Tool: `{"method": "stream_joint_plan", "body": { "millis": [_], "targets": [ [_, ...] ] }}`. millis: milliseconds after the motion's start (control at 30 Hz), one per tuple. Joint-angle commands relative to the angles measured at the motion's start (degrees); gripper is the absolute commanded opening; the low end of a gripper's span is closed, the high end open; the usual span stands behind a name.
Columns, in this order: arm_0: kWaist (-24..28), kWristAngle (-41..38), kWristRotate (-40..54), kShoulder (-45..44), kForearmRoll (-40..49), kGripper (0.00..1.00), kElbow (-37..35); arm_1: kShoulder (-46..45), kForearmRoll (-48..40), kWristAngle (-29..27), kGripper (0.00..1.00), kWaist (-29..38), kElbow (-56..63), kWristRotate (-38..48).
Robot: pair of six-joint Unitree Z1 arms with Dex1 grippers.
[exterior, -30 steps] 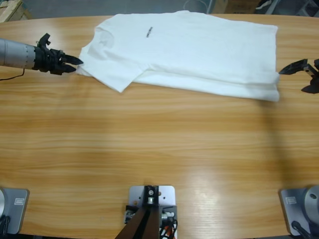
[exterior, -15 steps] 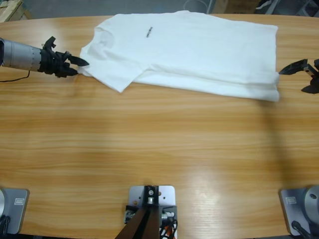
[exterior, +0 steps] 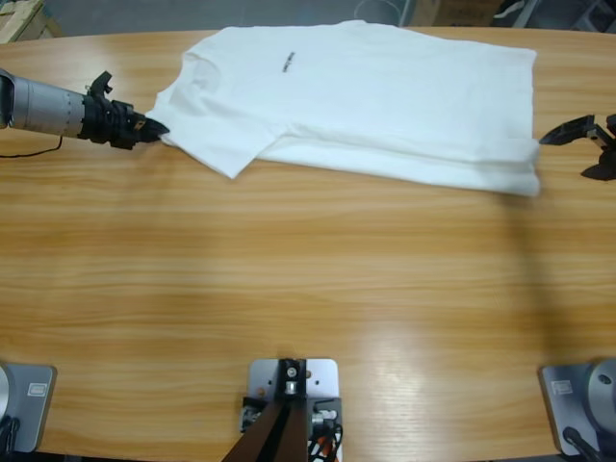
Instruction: Fold clothes
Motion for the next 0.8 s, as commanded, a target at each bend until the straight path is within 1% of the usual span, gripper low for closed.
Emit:
{"method": "stream_joint_plan", "body": {
  "millis": [33,133,200,333,533,667,800],
  "targets": [
    [0.59,0.54,0.17,1.62,-0.43,0.000,0.01,0.64,0.97,1.77,0.857,-0.90,1.09,0.08],
    [1.44,0.35,-0.03,0.56,-0.43,0.000,0.45,0.27,0.86,2.86,0.858,-2.53,2.26,3.68],
    [1.72,0.35,0.26,-0.05,-0.13,0.000,1.16,-0.10,0.74,2.82,0.863,-3.50,2.70,4.24],
    [2.35,0.35,0.50,-1.93,0.53,0.000,2.77,-0.31,0.12,2.84,0.926,-4.85,4.39,7.79],
    [2.53,0.40,0.38,-3.76,1.69,0.000,2.90,-0.15,-9.09,5.99,0.918,-4.85,11.23,12.80],
    [2.51,0.51,0.38,-4.24,2.57,0.000,2.90,1.15,-14.40,6.88,0.911,-4.85,14.69,13.89],
    [2.53,0.52,0.38,-4.36,2.82,0.000,2.90,4.93,-18.48,6.95,0.908,-4.85,15.99,13.91]
  ]
}}
